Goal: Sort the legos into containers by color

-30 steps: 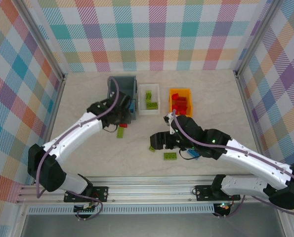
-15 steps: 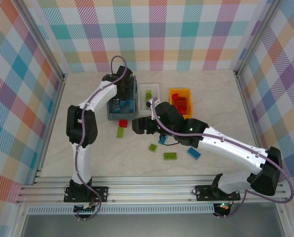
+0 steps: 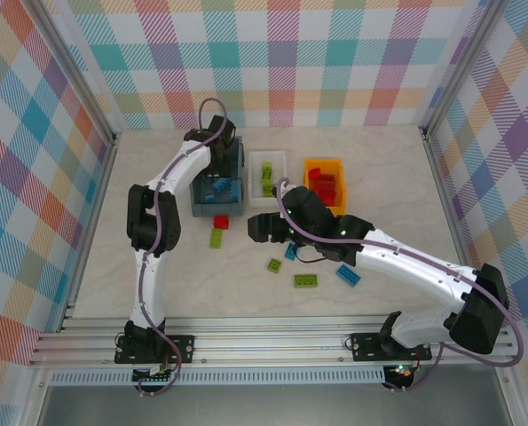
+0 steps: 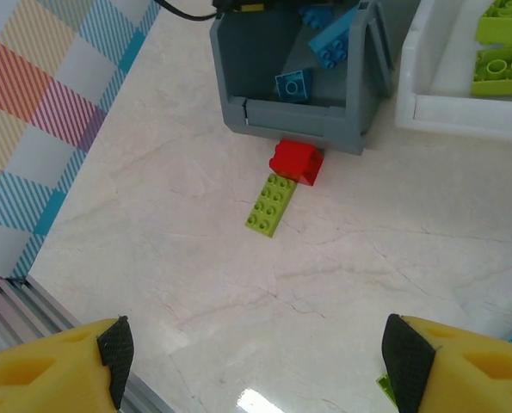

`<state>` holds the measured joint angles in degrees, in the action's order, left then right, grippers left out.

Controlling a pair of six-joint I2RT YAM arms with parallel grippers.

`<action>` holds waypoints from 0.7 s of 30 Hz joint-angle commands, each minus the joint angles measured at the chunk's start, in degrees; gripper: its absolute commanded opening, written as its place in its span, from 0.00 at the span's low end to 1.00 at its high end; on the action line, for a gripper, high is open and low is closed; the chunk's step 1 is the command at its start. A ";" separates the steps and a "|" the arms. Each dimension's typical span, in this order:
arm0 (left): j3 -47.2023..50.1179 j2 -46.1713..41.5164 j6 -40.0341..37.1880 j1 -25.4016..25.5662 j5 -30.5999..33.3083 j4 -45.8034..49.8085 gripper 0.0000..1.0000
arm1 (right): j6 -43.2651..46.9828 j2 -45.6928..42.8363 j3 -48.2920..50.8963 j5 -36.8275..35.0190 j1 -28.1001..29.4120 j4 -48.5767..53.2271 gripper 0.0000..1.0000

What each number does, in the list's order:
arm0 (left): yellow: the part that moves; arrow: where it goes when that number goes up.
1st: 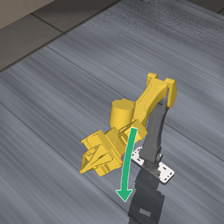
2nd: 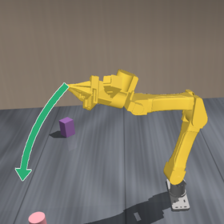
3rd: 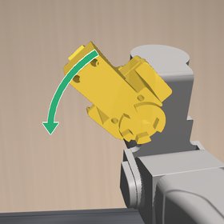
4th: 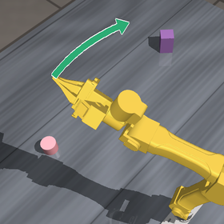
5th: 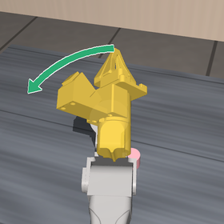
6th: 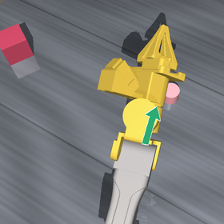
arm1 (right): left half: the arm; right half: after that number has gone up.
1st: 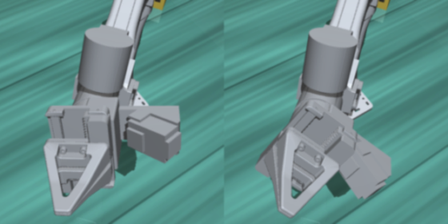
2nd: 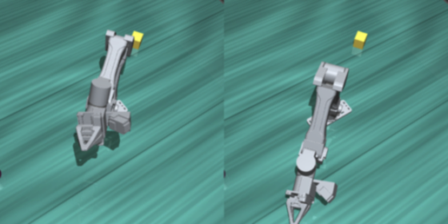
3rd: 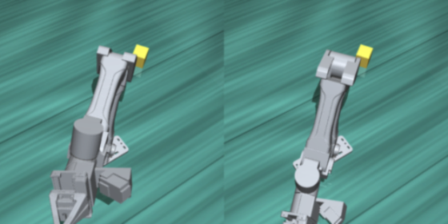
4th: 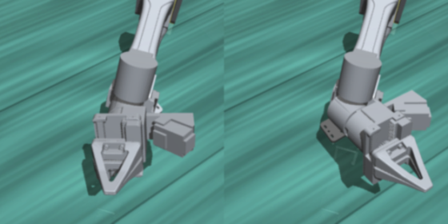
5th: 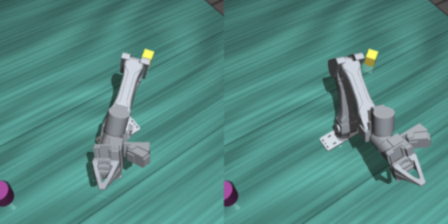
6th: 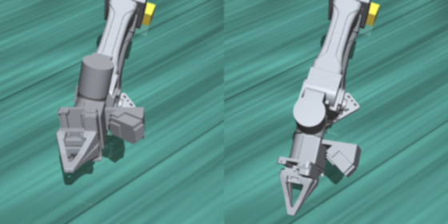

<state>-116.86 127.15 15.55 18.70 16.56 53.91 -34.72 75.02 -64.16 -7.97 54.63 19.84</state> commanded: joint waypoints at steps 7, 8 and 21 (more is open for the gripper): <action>8.97 -25.91 5.05 4.77 -4.10 -1.40 0.52 | -2.77 -4.53 1.66 -6.49 -0.32 8.30 0.75; 10.91 -28.97 6.22 5.58 -4.39 -1.98 0.51 | -3.39 -3.90 1.20 -7.74 -0.32 10.26 0.75; 47.57 -74.02 23.55 19.41 2.02 -4.79 0.53 | -7.74 27.49 -20.20 -8.21 3.25 13.05 0.80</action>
<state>-75.35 59.88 33.01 36.93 15.00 49.12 -38.54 98.24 -79.09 -14.33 56.23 32.64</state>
